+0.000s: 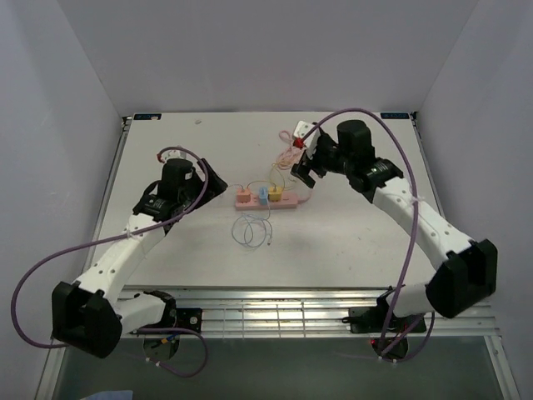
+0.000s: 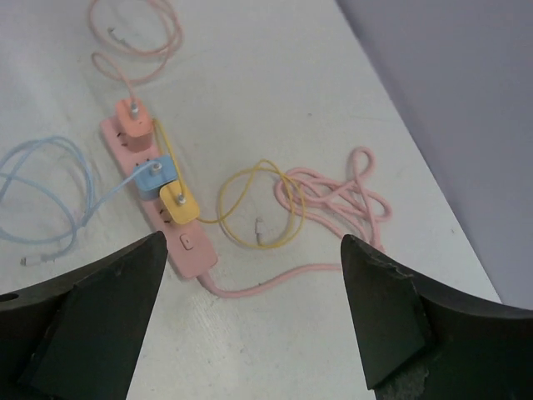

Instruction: Insert the plug

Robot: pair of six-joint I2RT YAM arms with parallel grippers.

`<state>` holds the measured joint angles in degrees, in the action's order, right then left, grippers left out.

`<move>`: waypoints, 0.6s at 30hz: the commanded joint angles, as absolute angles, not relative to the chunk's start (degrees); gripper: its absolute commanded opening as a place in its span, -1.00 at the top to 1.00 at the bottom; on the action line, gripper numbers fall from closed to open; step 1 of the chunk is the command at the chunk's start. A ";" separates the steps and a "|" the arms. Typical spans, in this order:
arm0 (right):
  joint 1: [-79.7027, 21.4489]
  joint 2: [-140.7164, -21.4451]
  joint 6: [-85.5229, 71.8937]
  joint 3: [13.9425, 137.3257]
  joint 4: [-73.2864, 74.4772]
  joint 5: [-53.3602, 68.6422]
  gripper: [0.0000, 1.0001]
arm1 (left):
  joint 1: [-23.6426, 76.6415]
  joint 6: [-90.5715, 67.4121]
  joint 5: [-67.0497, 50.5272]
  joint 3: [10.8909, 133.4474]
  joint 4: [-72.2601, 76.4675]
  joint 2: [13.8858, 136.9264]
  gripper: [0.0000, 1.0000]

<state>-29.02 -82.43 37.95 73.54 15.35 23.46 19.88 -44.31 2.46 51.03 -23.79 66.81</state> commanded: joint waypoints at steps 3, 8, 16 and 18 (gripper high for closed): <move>-29.27 -62.98 -0.01 64.17 3.14 -4.79 -0.80 | 19.42 -49.92 18.18 60.10 -43.48 57.58 -0.96; -29.18 -51.17 -15.89 60.55 22.89 -32.48 -0.80 | 19.16 -51.94 25.30 65.74 -57.64 54.33 -0.96; -29.18 -39.82 -22.24 54.41 38.76 -40.69 -0.80 | 19.07 -51.77 27.60 66.18 -61.87 51.06 -0.96; -29.27 -38.24 -22.76 53.36 39.29 -40.43 -0.80 | 19.16 -51.94 27.60 66.01 -62.75 51.33 -0.96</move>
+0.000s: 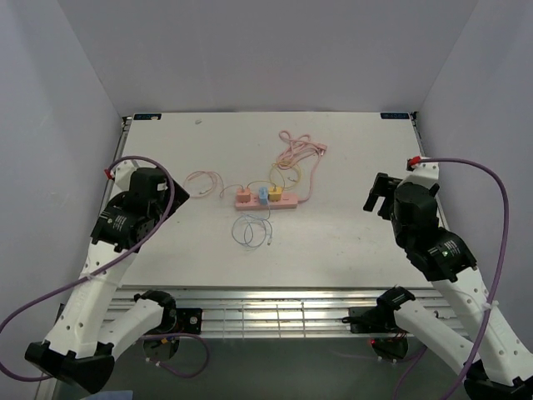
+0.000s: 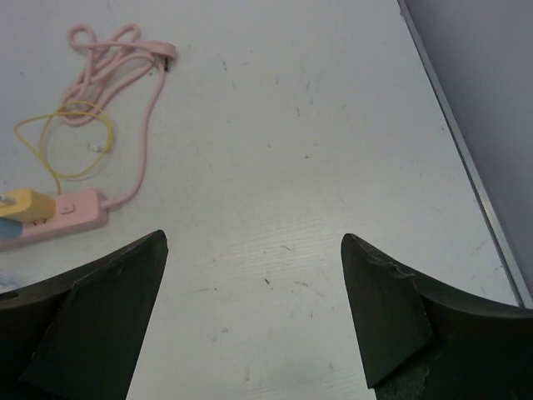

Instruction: Insert the plug

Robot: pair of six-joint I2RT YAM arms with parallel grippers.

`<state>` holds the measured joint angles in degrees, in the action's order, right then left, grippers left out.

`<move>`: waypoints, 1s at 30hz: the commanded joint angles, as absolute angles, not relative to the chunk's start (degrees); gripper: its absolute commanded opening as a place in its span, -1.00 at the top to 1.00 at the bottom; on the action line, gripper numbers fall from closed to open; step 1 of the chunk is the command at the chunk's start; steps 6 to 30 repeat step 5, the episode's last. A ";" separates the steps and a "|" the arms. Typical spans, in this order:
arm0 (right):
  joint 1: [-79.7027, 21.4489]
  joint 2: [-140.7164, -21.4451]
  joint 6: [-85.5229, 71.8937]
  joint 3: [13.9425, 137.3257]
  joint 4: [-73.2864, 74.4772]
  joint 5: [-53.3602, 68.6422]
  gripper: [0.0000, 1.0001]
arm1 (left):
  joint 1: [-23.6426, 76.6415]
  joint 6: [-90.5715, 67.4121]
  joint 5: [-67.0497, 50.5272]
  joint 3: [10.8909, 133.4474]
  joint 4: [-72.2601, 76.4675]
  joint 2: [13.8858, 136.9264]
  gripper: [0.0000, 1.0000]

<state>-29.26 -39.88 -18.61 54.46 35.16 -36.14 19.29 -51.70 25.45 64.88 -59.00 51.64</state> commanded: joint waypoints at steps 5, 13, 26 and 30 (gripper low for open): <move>-29.27 -37.35 -22.85 52.82 39.64 -40.08 -0.80 | 19.07 -52.12 27.25 65.83 -63.46 50.80 -0.96; -29.27 -37.35 -22.85 52.82 39.64 -40.08 -0.80 | 19.07 -52.12 27.25 65.83 -63.46 50.80 -0.96; -29.27 -37.35 -22.85 52.82 39.64 -40.08 -0.80 | 19.07 -52.12 27.25 65.83 -63.46 50.80 -0.96; -29.27 -37.35 -22.85 52.82 39.64 -40.08 -0.80 | 19.07 -52.12 27.25 65.83 -63.46 50.80 -0.96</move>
